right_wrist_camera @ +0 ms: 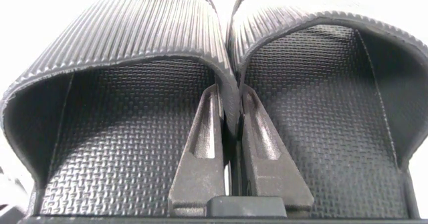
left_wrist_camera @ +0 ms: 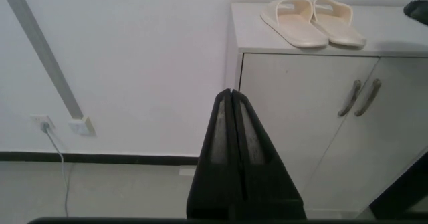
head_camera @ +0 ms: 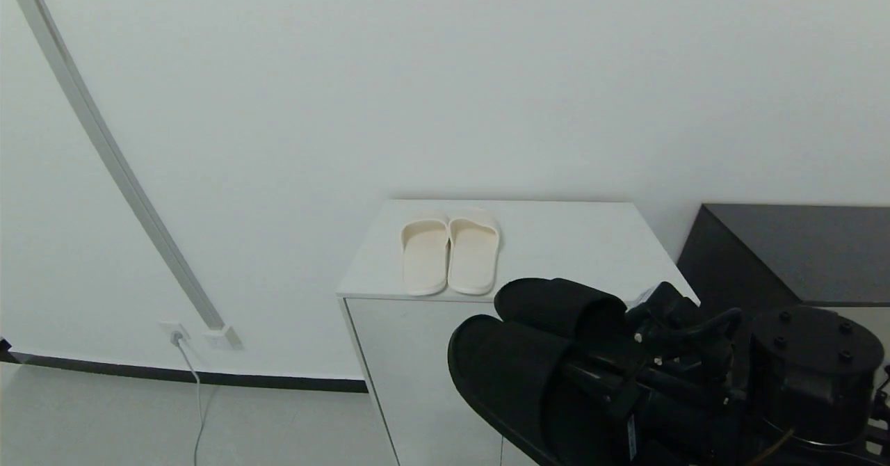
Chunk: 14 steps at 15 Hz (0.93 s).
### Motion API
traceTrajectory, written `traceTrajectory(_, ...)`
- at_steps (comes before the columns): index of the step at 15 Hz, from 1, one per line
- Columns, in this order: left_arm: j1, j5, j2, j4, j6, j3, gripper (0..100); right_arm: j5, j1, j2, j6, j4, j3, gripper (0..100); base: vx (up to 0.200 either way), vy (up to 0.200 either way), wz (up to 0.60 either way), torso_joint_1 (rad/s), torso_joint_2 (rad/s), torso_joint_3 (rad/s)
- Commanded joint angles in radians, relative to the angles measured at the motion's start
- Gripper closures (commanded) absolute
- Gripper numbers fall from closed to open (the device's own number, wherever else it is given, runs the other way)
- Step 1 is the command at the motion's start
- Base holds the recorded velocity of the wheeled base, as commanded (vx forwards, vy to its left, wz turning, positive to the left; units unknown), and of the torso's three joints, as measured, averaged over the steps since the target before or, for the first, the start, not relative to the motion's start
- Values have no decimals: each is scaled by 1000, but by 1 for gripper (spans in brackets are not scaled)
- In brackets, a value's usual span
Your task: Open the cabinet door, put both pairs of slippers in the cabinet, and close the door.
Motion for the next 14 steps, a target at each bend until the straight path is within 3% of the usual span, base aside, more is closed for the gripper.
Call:
traceTrajectory(1,0,0,0,0,0,-1,100,0,0,14,2,-3,6,100,0,0,0,0,0,0)
traceTrajectory(14,0,1,0,0,3,1,100,-3,-2,31,-1,-3,15,100,0,0,0,0,0,0)
